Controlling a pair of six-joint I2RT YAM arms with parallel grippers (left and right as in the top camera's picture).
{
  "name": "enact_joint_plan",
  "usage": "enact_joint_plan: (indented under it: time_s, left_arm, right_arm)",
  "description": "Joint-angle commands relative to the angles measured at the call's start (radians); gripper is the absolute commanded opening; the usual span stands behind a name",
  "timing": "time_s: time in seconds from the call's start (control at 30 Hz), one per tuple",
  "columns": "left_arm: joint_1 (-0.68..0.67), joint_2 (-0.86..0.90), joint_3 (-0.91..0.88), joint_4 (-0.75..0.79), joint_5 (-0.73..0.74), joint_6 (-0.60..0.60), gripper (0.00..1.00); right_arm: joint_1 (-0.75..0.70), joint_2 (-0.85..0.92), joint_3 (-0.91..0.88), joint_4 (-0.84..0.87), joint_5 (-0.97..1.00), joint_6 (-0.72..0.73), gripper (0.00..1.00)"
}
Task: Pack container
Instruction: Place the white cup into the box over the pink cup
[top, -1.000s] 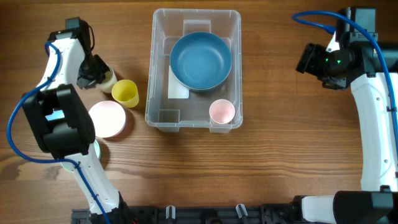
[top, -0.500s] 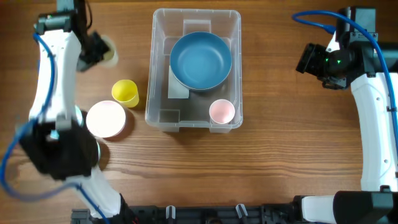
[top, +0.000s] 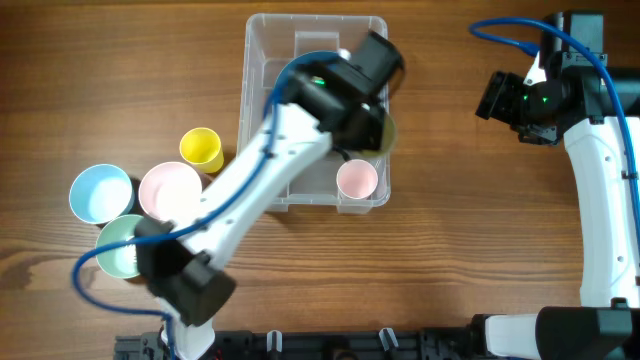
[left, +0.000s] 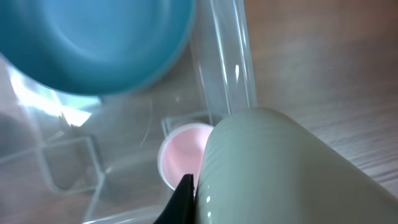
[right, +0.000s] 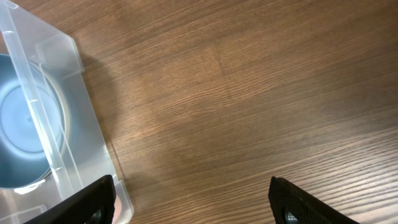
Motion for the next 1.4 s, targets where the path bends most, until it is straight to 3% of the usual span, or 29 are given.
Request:
enact_joint_plan:
  time_s: [0.0,0.43,1.03,1.1,1.17,1.23,1.3,1.37]
  left_arm:
    - [-0.019,0.068,-0.003,-0.024,0.005,-0.029,0.04]
    - [0.002,0.092,-0.003,-0.173,0.004,-0.031,0.04]
    - [0.014,0.093,-0.028,-0.158,-0.014,-0.031,0.04]
    - [0.014,0.093,-0.028,-0.158,-0.014,-0.031,0.07]
    - [0.014,0.093,-0.028,-0.159,-0.014,-0.031,0.21]
    - [0.013,0.093,-0.028,-0.159,-0.011,-0.031,0.22]
    - [0.013,0.093,-0.028,-0.159,0.002,-0.031,0.32]
    - [0.013,0.093,-0.028,-0.159,0.001,-0.026,0.33]
  right_arm:
    - [0.0,0.014,-0.005,-0.005,-0.003,-0.006,0.8]
    - [0.0,0.014,-0.005,-0.01,-0.003,-0.006,0.8]
    - [0.0,0.014,-0.005,-0.012,-0.003,-0.006,0.8]
    - [0.0,0.014,-0.005,-0.012,-0.003,-0.006,0.8]
    - [0.0,0.014,-0.005,-0.012,-0.003,-0.006,0.8]
    - [0.0,0.014,-0.005,-0.012,-0.003,-0.006,0.8]
    - [0.0,0.014,-0.005,-0.011,-0.003,-0.006,0.8]
    - [0.0,0.014,-0.005,-0.012,-0.003,-0.006,0.8]
